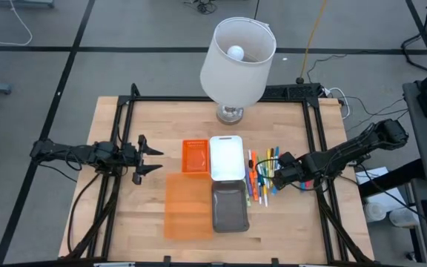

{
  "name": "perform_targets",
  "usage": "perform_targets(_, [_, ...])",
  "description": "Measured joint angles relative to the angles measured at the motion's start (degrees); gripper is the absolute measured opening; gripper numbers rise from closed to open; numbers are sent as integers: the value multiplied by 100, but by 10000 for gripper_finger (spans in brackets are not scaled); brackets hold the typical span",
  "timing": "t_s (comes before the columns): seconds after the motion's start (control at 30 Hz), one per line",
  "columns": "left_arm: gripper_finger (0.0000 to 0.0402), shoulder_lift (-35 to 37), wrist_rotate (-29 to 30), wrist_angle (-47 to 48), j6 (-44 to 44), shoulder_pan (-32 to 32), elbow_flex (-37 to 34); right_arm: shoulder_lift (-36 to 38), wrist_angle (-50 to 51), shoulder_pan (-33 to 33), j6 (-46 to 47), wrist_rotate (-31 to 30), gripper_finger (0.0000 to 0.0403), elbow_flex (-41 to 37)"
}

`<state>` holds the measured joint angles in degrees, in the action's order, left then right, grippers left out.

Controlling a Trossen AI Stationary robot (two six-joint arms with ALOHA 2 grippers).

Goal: Pick & Place Markers
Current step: Put the green pen into the orange basket

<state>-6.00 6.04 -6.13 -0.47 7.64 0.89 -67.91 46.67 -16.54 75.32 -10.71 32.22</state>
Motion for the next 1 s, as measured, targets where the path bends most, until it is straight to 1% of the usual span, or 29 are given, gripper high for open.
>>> perform_targets(0.2, [228,2,2,0,2,-2,0,0,-15,95,74,30,107,-265])
perform_targets(0.37, [228,0,2,4,1,0,0,-1,-40,123,53,47,109,-281])
perform_targets(0.5, [228,0,2,2,0,-2,0,-3,-15,123,34,51,104,-282])
perform_targets(0.67, [228,0,2,1,0,0,0,-5,42,123,44,43,75,-288])
perform_targets(0.87, [228,0,2,0,0,-2,0,-8,94,123,45,35,15,-292])
perform_targets(1.0, [228,0,2,1,0,0,0,-9,94,123,-29,38,15,-292])
